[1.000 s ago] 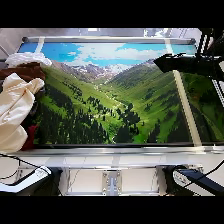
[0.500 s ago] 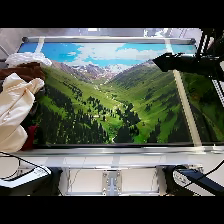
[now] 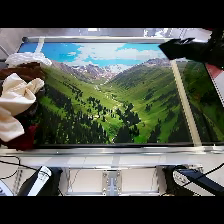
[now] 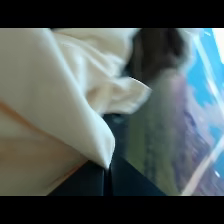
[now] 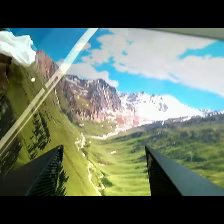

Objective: Fold the shirts.

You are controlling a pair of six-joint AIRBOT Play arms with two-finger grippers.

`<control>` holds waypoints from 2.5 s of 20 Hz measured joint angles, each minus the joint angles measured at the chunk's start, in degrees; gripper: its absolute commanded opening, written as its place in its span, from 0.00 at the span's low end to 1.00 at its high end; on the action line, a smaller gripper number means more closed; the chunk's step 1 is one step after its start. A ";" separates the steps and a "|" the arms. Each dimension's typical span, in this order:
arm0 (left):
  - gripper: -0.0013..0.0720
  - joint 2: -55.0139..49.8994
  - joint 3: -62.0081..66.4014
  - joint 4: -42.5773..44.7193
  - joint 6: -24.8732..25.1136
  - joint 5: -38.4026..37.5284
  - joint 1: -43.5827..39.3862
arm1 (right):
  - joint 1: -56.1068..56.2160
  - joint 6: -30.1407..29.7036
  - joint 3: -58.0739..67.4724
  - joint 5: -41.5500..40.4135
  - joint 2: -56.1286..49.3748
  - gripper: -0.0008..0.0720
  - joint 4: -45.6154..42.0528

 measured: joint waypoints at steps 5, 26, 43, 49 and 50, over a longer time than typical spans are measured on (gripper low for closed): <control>0.04 1.97 -0.02 -18.16 12.66 -1.88 -23.80 | 0.00 0.00 15.50 2.08 0.09 0.83 -3.34; 0.85 -9.97 -2.71 -15.26 11.85 -8.61 -33.94 | -0.09 8.76 9.38 23.28 -6.60 0.83 -34.47; 0.85 -8.55 -36.72 -61.77 10.80 44.17 -78.14 | -0.07 10.56 0.94 25.29 -13.68 0.83 -23.80; 0.85 -10.67 -37.16 -67.63 4.90 52.30 -83.25 | -0.07 10.56 0.92 25.20 -13.68 0.83 -23.34; 0.85 -10.78 -37.09 -67.47 4.17 52.68 -83.49 | -0.07 10.56 0.92 25.18 -13.68 0.83 -23.32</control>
